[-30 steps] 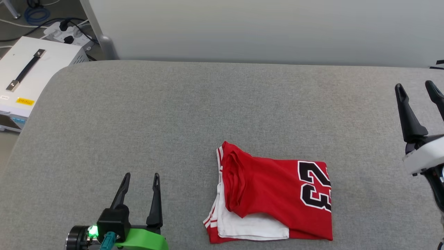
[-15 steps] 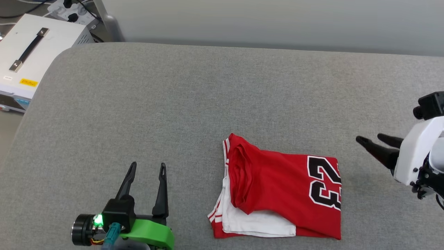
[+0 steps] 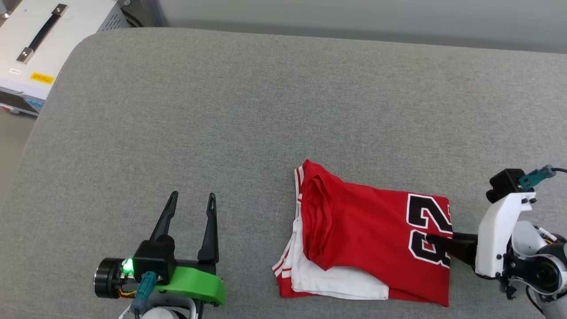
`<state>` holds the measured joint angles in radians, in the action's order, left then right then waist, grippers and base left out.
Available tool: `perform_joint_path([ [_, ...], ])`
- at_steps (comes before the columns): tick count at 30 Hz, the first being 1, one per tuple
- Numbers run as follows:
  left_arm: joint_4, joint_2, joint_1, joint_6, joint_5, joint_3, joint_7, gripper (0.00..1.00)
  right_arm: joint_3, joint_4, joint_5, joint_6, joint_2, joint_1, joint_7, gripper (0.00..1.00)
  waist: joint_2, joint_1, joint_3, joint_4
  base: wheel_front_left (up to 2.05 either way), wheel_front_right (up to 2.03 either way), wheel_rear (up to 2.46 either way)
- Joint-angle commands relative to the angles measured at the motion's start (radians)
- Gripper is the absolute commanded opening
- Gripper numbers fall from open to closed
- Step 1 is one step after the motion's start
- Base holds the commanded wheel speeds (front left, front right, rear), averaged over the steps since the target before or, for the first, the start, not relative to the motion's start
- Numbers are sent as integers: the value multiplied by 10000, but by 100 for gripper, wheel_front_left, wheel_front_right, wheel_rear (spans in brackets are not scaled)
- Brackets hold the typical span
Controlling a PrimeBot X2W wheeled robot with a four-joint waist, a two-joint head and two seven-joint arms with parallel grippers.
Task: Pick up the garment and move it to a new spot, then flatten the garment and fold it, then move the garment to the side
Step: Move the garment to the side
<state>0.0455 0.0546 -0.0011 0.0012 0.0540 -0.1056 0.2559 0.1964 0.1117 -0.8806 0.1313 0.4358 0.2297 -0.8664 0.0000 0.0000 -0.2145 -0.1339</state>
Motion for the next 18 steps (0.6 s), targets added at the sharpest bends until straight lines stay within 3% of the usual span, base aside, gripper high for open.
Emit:
perform_joint_path([
  [1,-26,-43,-201,2,85,-15,59,100,133,107,-39,-6,-67,-86,69,100,0,0,-163,-88,0,0,0],
  [10,-44,-43,-402,3,123,-106,59,100,982,709,-604,-6,-574,-196,405,100,0,0,-521,-205,0,0,0],
  [15,-17,-43,-468,21,144,-122,59,100,1348,776,-687,-6,-492,-146,743,100,0,0,-575,-212,0,0,0],
  [16,-7,-43,-473,30,149,-125,59,100,1397,779,-698,-6,-424,-136,866,45,0,0,-564,-207,0,0,0],
  [18,9,-43,-473,51,164,-125,59,100,1455,765,-714,-6,-305,-100,1132,0,0,0,-539,-186,0,0,0],
])
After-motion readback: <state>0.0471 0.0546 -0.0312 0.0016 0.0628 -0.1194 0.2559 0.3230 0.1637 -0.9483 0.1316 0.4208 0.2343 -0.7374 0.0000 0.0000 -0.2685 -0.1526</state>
